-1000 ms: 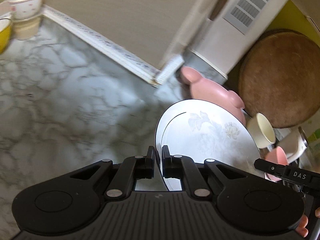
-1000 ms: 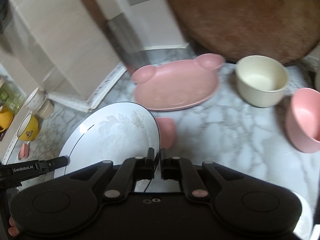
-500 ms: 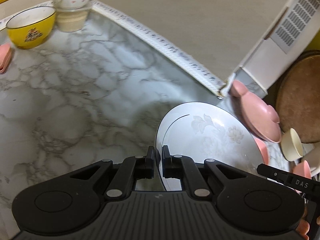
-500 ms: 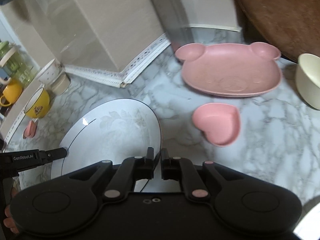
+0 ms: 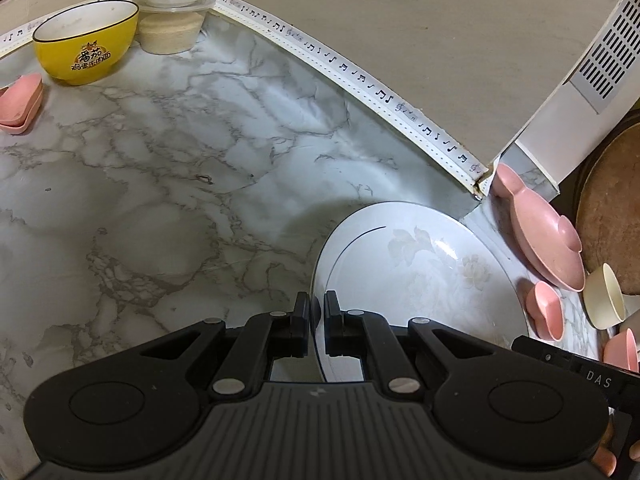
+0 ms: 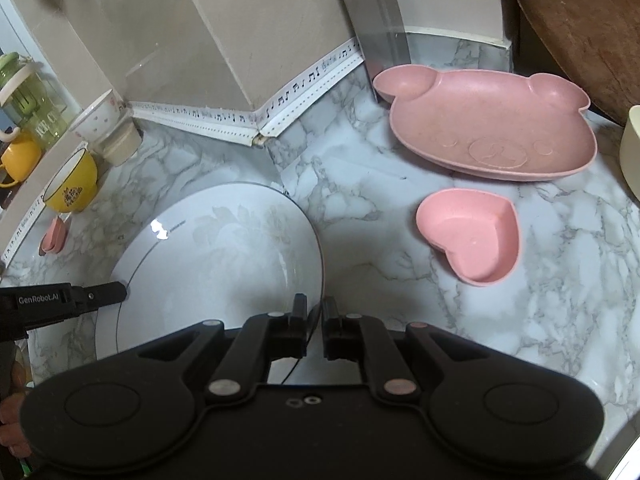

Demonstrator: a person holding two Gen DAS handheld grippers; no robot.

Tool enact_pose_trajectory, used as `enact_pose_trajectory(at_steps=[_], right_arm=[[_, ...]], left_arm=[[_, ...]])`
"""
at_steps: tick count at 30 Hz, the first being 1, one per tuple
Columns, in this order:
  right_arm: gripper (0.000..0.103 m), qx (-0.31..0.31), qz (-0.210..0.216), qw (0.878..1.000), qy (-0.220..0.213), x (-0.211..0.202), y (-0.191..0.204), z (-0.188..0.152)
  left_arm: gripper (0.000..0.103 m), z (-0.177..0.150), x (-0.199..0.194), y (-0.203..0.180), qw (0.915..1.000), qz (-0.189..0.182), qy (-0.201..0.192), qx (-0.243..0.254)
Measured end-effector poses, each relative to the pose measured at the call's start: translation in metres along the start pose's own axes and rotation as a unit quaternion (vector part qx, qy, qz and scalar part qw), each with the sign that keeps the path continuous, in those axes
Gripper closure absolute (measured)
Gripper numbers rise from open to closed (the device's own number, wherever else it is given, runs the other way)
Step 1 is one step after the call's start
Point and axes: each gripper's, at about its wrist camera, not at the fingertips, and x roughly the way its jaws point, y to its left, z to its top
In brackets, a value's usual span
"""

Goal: Organize plates and bowls
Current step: 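Lift the white floral plate with both grippers and carry it toward the yellow bowl, then lower the floral plate onto the counter and open both grippers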

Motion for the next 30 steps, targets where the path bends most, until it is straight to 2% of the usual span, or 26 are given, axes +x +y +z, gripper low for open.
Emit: enact_pose_trajectory(at_steps=[10,13,21,30], right_arm=[[0.094,-0.003,-0.004,1.0,0.002,0.001,0.003,0.002],[0.086,-0.009,-0.017,1.0,0.001,-0.001,0.004,0.001],[0.081,-0.019,-0.039,0.999,-0.007,-0.015,0.009,-0.004],[0.077,-0.034,-0.063,0.997,-0.033,-0.047,0.012,-0.011]], left_arm=[[0.097,-0.004,0.0,0.002,1.0,0.007,-0.002,0.003],[0.097,-0.003,-0.005,0.0,0.9998,0.011,-0.015,0.012],[0.097,-0.004,-0.024,-0.014,0.9978,0.02,-0.047,0.042],[0.097,-0.012,-0.039,-0.033,0.9966,-0.004,-0.05,0.066]])
